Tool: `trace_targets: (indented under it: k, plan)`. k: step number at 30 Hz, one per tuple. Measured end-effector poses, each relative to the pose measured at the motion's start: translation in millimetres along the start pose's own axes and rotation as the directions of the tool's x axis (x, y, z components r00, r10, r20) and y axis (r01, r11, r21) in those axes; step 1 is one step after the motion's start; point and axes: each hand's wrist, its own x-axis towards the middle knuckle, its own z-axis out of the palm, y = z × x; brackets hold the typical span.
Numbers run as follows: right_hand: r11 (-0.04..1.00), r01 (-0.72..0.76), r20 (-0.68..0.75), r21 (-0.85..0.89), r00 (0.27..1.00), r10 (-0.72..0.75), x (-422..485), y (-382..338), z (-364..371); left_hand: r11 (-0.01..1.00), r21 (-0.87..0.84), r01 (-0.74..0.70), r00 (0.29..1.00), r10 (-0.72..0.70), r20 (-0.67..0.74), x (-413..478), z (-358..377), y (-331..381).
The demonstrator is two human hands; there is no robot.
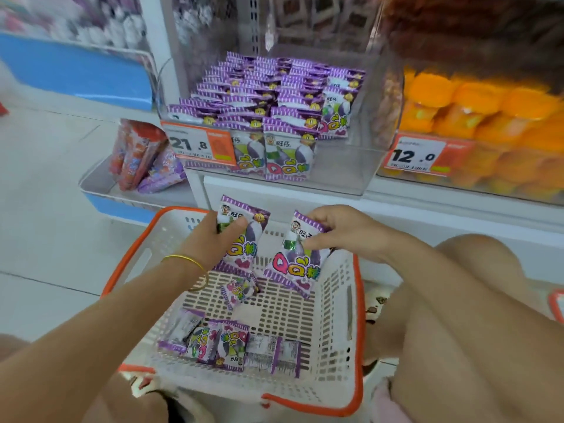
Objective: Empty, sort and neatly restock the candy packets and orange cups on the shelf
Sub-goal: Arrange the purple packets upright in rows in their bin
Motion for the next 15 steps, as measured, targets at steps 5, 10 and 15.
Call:
trace_targets:
  k: [5, 10, 15]
  plan:
    - [0.990, 0.087, -0.048, 0.108, 0.995, -0.082, -0.9, -10.8, 12.9, 1.000, 0.005, -0.006, 0.998, 0.005, 0.068, -12.3, 19.3, 6.1]
    - [0.992, 0.127, -0.192, -0.004, 0.973, -0.126, 5.9, -10.5, 21.7, 0.979, -0.177, 0.098, 0.966, -0.051, 0.253, -18.8, 17.8, 16.2]
    - [0.987, 0.159, -0.182, -0.013, 0.970, -0.159, 3.7, -11.6, 23.7, 0.982, -0.178, -0.057, 0.949, 0.109, 0.296, -23.6, 17.1, 23.7]
